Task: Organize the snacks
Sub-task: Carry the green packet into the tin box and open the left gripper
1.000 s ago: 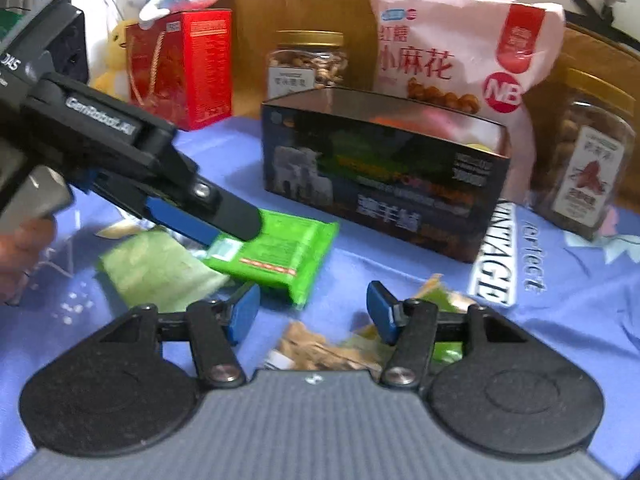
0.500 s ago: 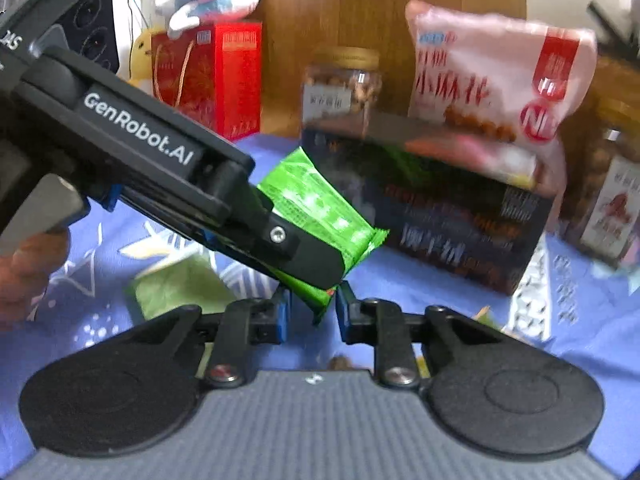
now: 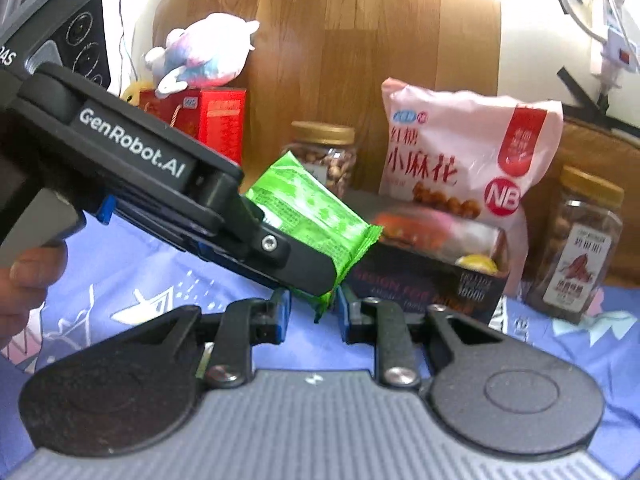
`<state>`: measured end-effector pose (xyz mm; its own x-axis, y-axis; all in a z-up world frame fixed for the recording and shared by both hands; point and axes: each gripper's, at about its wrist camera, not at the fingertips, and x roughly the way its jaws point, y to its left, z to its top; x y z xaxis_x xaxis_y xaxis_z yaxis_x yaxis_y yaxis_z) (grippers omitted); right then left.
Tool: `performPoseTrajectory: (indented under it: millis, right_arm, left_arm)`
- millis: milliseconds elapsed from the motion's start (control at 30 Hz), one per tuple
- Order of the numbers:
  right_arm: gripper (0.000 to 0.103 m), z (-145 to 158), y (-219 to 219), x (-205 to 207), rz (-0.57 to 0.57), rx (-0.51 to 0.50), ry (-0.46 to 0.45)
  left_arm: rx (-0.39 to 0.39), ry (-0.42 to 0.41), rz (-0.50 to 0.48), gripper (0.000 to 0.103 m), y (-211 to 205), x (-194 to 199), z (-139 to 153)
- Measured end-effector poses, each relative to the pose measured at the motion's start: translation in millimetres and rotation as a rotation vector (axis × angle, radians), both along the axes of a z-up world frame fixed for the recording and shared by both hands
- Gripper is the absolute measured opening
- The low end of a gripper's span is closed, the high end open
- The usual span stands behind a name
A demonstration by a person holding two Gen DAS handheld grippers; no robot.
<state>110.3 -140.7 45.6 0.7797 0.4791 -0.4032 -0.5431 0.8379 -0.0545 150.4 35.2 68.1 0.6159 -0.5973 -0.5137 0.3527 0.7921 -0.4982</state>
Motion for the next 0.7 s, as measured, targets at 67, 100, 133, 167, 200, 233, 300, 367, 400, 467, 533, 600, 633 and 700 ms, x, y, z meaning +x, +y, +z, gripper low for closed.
performPoseTrajectory:
  millis: [67,100,133,167,200,233,300,367,400,467,533,600,633,700]
  right_arm:
    - [0.027,6.5,-0.3,8.8,0.006,0.000,-0.011]
    - [0.026,9.6,0.3,13.6,0.009,-0.002,-0.017]
    - [0.026,13.8,2.0,21.1,0.010,-0.005,-0.026]
    - [0.026,17.0,3.3,28.1,0.008,-0.009,-0.033]
    - [0.026,19.7,5.0,36.6,0.002,-0.011,-0.035]
    - [0.026,21.4,8.1,46.5,-0.002,-0.005,-0.030]
    - [0.026,21.3,14.1,62.7,-0.010,0.008,-0.014]
    - [0.026,17.4,21.0,79.4,-0.026,0.005,0.010]
    - [0.027,15.0,22.6,84.4,-0.037,0.003,0.016]
    - [0.027,10.8,22.2,87.1,-0.048,0.015,0.023]
    - [0.026,7.8,20.0,82.8,-0.050,0.038,0.027]
    - [0.026,6.4,16.8,77.7,-0.054,0.042,0.023]
    - [0.026,5.9,14.4,74.9,-0.059,0.043,0.020]
    - [0.026,6.1,8.4,69.0,-0.067,0.059,0.023]
  left_arm:
    - [0.013,-0.014,0.011,0.044,0.1,9.7,5.1]
    - [0.019,-0.021,0.016,0.044,0.5,16.6,8.0]
    - [0.019,-0.024,0.018,0.044,1.4,23.4,10.4]
    - [0.016,-0.029,0.023,0.044,2.8,32.7,13.4]
    - [0.018,-0.032,0.027,0.044,3.9,39.6,15.8]
    - [0.025,-0.037,0.033,0.044,4.7,47.2,17.6]
    - [0.050,-0.053,0.040,0.044,4.7,63.8,19.1]
    - [0.077,-0.057,0.071,0.045,6.0,77.9,16.7]
    - [0.088,-0.046,0.086,0.045,6.3,83.9,14.6]
    - [0.097,-0.042,0.110,0.045,8.6,93.3,10.2]
    - [0.090,-0.036,0.118,0.045,13.2,98.6,7.6]
    - [0.071,-0.026,0.130,0.051,18.7,100.1,7.6]
    - [0.058,-0.027,0.135,0.052,22.0,98.1,8.3]
    - [0.031,-0.041,0.140,0.059,27.8,89.2,12.1]
